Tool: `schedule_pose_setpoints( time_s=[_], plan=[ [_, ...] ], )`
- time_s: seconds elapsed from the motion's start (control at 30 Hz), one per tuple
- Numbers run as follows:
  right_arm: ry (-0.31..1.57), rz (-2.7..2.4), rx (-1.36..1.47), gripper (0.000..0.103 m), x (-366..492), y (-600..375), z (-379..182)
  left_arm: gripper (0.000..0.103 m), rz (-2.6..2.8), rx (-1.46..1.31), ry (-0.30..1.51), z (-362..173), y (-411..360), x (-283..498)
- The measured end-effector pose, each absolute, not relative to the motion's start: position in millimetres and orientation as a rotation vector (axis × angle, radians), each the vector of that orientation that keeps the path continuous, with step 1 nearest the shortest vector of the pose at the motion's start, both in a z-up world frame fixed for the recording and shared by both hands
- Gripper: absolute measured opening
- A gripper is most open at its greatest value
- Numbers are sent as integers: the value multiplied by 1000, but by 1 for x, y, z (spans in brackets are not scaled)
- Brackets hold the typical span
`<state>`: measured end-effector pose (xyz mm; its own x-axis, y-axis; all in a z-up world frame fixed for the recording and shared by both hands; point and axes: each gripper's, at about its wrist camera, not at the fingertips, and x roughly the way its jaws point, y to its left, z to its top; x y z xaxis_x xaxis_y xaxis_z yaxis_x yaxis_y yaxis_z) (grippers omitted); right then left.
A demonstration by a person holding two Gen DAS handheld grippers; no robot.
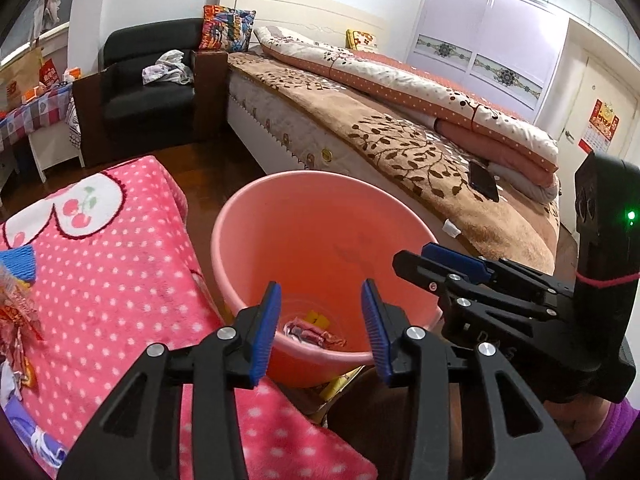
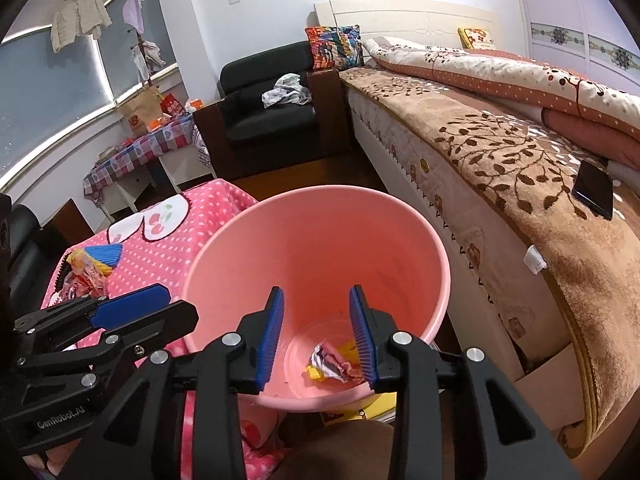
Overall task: Collect trash
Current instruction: 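Move both open grippers back over the trash on the table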
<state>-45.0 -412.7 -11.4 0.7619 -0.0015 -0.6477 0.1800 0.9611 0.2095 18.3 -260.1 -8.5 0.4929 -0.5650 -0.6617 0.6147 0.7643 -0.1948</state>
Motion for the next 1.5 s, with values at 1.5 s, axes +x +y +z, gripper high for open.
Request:
schedule_pose_setpoints(
  time_s=[1.5],
  plan=[
    [716, 247, 150, 43, -41, -232, -8, 42, -323, -30, 719, -2, -63, -19]
  ],
)
